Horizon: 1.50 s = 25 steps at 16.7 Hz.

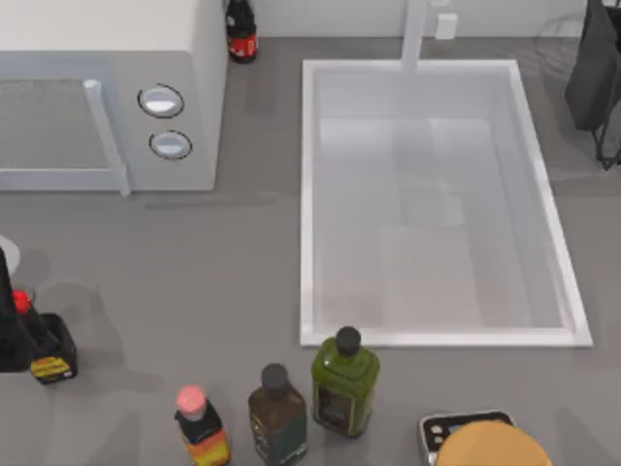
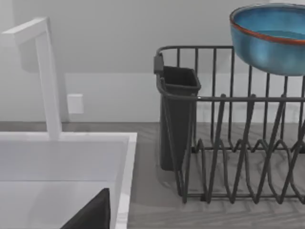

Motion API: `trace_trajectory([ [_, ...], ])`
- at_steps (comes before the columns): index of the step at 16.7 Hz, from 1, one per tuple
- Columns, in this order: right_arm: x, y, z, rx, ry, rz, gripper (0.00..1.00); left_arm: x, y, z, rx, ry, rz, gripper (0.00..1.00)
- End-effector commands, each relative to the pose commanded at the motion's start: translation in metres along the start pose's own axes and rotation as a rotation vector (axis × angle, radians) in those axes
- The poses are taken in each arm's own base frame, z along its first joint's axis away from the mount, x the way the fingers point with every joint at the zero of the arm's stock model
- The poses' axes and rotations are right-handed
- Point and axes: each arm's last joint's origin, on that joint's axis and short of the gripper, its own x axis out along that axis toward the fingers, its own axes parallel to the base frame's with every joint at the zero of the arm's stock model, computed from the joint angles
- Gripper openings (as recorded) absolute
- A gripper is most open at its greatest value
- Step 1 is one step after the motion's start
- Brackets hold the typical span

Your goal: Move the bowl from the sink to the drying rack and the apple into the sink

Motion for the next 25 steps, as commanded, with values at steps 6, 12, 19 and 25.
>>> trace_trajectory([
  [6,0.002,-0.003,0.013,-0.029,0.114,-0.027,1.0,0.0,0.0,0.0,0.0,0.0,0.0,1.0],
  [12,0.029,-0.017,0.044,-0.091,0.589,-0.09,1.0,0.0,0.0,0.0,0.0,0.0,0.0,1.0],
  [19,0.094,-0.054,0.051,-0.065,1.238,-0.072,1.0,0.0,0.0,0.0,0.0,0.0,0.0,1.0],
  [25,0.129,-0.082,0.042,-0.001,1.54,-0.016,1.0,0.0,0.0,0.0,0.0,0.0,0.0,1.0],
])
